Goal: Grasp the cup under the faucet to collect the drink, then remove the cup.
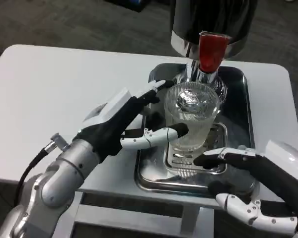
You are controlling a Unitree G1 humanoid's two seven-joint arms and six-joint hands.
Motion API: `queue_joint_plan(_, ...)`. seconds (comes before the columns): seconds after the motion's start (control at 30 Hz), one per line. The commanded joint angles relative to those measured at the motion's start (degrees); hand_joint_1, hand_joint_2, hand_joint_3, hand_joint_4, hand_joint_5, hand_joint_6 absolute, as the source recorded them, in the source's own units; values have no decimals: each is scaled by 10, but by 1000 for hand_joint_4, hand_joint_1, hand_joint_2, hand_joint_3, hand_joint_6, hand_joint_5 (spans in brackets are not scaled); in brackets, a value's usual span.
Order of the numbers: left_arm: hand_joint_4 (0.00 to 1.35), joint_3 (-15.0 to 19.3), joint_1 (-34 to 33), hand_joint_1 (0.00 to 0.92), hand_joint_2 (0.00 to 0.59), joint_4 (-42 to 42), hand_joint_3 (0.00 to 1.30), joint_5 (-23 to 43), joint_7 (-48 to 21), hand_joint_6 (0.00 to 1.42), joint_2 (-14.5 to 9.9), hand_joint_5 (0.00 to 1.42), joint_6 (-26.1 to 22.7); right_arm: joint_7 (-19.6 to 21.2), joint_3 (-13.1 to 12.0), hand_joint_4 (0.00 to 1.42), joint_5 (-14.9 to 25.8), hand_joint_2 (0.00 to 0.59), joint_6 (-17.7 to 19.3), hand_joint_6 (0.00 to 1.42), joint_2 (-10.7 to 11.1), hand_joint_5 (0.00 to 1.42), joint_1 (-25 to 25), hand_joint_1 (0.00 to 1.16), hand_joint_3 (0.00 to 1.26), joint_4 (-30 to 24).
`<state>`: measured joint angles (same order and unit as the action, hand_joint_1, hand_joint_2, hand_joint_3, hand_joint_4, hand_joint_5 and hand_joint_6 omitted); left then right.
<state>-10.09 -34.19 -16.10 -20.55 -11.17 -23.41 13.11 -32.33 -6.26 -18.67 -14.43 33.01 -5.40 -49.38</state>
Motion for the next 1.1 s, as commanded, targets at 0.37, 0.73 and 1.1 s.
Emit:
queue_joint_plan(0.37, 3, 12, 36, 188, 71, 64, 51, 2, -21, 275, -10, 167, -63, 5, 5, 267, 4, 487, 0, 62, -2, 167, -2, 351, 289, -1)
queue_joint_plan(0.73, 0, 25, 58, 138, 43, 110, 0, 11, -22, 0, -6, 0, -66, 4, -1, 267, 6, 490, 0, 62, -1, 170, -10, 348, 289, -10)
queue_joint_plan(1.1, 0, 45, 79, 78, 28, 167, 0, 20, -18, 0, -3, 0, -81, 4, -9, 267, 10, 493, 3, 62, -2, 170, -20, 346, 297, -16)
